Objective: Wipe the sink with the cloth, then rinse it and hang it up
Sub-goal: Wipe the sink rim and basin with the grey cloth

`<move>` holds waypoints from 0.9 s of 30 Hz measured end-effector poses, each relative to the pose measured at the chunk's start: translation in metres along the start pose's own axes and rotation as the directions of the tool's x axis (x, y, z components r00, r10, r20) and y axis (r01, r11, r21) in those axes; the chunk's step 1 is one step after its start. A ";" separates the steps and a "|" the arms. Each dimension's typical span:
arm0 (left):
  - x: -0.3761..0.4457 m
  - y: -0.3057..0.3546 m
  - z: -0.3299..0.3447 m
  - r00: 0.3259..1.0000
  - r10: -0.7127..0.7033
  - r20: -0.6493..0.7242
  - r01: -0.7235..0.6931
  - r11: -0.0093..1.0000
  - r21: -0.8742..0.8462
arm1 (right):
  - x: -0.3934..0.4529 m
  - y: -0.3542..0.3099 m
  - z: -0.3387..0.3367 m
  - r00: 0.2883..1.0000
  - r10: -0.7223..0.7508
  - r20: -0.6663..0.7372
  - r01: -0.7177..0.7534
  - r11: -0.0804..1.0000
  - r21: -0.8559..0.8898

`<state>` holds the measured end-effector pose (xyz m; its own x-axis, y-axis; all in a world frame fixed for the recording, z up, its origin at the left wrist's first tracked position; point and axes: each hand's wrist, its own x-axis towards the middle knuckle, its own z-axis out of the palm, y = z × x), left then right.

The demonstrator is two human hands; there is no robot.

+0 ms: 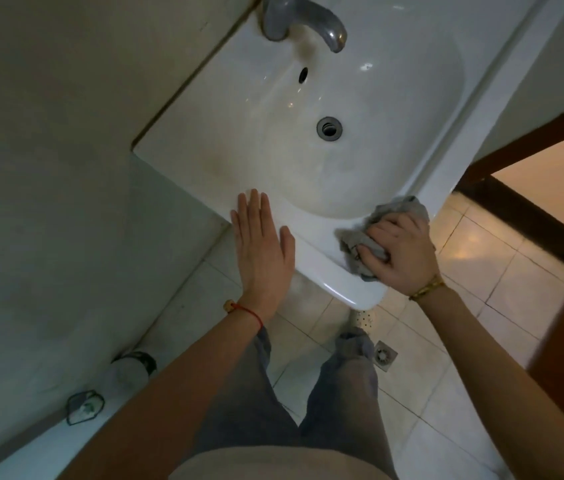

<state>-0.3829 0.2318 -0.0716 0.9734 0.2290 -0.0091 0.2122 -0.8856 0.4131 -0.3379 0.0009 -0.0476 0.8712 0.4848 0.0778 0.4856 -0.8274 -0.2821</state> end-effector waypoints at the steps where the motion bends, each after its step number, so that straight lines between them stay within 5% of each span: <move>1: -0.002 0.006 0.003 0.999 -0.032 -0.015 0.032 0.999 -0.005 | -0.001 -0.003 0.002 1.000 0.000 -0.026 0.000 1.000 0.014; 8: -0.024 0.064 0.032 0.928 -0.345 -0.141 0.337 0.938 -0.078 | -0.007 0.061 -0.011 0.896 -0.427 0.124 0.414 0.903 0.117; 12: -0.035 0.099 0.051 0.862 -0.465 -0.201 0.463 0.884 -0.058 | 0.045 0.132 -0.035 0.956 -0.268 0.121 0.264 0.963 0.047; 16: -0.032 0.107 0.056 0.817 -0.513 -0.263 0.497 0.858 -0.128 | 0.052 0.120 -0.027 0.971 -0.232 0.053 0.233 0.972 -0.021; 20: -0.033 0.107 0.056 0.808 -0.497 -0.315 0.461 0.867 -0.188 | 0.014 0.079 -0.013 0.861 -0.503 0.080 0.492 0.862 0.122; 23: -0.034 0.107 0.056 0.807 -0.495 -0.322 0.456 0.869 -0.192 | 0.030 0.107 -0.025 0.764 -0.624 0.163 0.607 0.781 0.148; 27: -0.033 0.110 0.057 0.803 -0.498 -0.326 0.457 0.867 -0.199 | 0.072 0.171 -0.041 0.908 -0.400 0.123 0.403 0.915 0.000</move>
<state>-0.3871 0.1040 -0.0777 0.6480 0.7570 0.0838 0.6116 -0.5828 0.5350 -0.1890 -0.1172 -0.0514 0.5877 0.8063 0.0662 0.7958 -0.5614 -0.2271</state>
